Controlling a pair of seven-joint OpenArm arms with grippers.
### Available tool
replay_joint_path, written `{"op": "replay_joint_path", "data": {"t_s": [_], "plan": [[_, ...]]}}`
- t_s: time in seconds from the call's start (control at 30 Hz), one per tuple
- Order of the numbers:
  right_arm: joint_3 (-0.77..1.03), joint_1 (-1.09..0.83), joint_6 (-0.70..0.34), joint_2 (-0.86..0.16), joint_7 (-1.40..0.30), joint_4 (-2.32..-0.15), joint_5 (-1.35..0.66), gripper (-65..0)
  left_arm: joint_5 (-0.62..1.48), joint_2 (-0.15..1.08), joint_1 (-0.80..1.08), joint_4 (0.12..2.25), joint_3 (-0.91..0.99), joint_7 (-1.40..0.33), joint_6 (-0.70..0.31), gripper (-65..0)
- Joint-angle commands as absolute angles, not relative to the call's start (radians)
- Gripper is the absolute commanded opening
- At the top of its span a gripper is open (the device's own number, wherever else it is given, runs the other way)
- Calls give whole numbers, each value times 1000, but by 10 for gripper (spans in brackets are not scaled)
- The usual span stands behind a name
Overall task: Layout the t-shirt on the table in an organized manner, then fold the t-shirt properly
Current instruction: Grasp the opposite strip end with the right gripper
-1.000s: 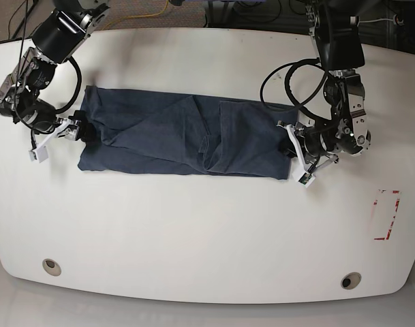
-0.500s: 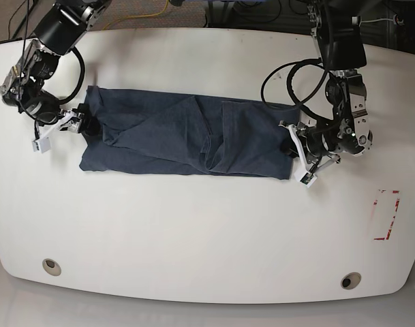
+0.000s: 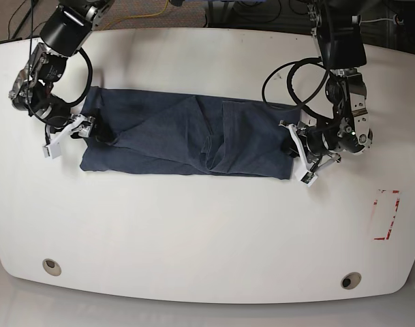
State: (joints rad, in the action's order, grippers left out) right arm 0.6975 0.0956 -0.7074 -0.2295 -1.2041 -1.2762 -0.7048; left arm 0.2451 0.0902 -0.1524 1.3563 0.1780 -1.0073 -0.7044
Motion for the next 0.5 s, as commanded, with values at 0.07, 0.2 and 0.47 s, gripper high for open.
{"op": "replay_joint_path", "data": {"t_s": [0.07, 0.2, 0.47], "plan": [[636, 99, -698, -225, -1239, -1288, -676, -22, 196, 99, -148, 1357, 179, -1063, -698, -574], [622, 96, -698, -206, -1236, -1311, -670, -24, 196, 99, -147, 1357, 179, -1063, -698, -574], [619, 99, -698, -199, -1224, -1311, -670, -62, 196, 99, -145, 1359, 179, -1063, -698, -575]]}}
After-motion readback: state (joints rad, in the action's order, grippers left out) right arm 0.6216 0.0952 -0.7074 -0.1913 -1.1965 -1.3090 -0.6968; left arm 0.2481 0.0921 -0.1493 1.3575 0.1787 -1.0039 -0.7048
